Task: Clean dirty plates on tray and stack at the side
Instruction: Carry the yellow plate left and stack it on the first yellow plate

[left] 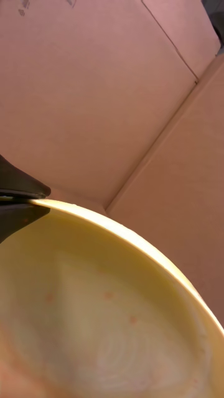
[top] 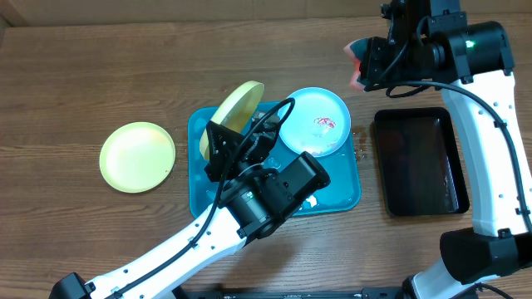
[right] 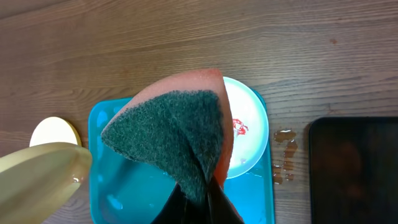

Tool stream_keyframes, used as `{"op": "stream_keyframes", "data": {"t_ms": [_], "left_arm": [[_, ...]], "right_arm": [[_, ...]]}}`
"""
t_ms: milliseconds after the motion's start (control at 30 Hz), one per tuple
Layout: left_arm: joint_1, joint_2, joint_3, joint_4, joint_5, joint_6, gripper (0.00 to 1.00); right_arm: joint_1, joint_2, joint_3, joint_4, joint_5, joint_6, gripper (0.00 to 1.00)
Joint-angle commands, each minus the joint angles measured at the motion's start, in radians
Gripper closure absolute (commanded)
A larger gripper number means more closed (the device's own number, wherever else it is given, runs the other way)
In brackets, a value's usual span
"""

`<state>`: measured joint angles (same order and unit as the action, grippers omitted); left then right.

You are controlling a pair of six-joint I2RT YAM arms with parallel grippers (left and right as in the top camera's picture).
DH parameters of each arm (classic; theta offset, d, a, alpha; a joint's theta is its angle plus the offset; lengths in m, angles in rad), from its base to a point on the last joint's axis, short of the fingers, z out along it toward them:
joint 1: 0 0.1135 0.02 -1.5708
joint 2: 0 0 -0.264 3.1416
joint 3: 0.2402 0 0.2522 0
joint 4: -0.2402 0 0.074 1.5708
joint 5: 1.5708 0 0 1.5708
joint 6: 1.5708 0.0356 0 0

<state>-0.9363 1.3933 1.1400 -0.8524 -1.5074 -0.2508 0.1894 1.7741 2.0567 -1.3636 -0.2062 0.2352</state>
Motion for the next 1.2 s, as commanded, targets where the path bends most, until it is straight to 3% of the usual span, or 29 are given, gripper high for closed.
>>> {"op": "stream_keyframes", "data": {"t_ms": [0, 133, 233, 300, 500, 567, 633, 933, 1167], "left_arm": [[0.005, -0.024, 0.025, 0.004, 0.046, 0.004, 0.96], [0.047, -0.024, 0.025, -0.004, 0.366, -0.011, 0.96], [0.134, -0.024, 0.025, -0.026, 0.655, -0.112, 0.96], [0.201, -0.024, 0.025, -0.04, 0.772, -0.164, 0.96], [0.528, -0.025, 0.025, -0.048, 1.202, -0.175, 0.96], [0.724, -0.025, 0.025, -0.053, 1.4, -0.159, 0.96], [0.849, -0.024, 0.024, -0.057, 1.49, -0.137, 0.96], [1.335, -0.015, -0.017, -0.053, 1.542, -0.119, 0.96], [1.517, 0.056, -0.103, 0.043, 1.561, -0.119, 0.96]], "right_arm": [[-0.006, -0.01, 0.016, 0.003, 0.003, 0.0, 0.96], [-0.006, -0.01, 0.016, 0.003, 0.004, -0.004, 0.96], [-0.006, -0.01, 0.016, 0.003, 0.011, -0.007, 0.96], [-0.006, -0.01, 0.016, 0.003, 0.011, -0.007, 0.96], [-0.006, -0.01, 0.016, 0.003, 0.011, -0.007, 0.96], [-0.006, -0.01, 0.016, 0.003, 0.011, -0.007, 0.96], [-0.006, -0.01, 0.016, 0.003, 0.011, -0.007, 0.96], [-0.006, -0.01, 0.016, 0.003, 0.011, -0.007, 0.96], [-0.006, -0.01, 0.016, 0.003, 0.011, -0.007, 0.96]]}}
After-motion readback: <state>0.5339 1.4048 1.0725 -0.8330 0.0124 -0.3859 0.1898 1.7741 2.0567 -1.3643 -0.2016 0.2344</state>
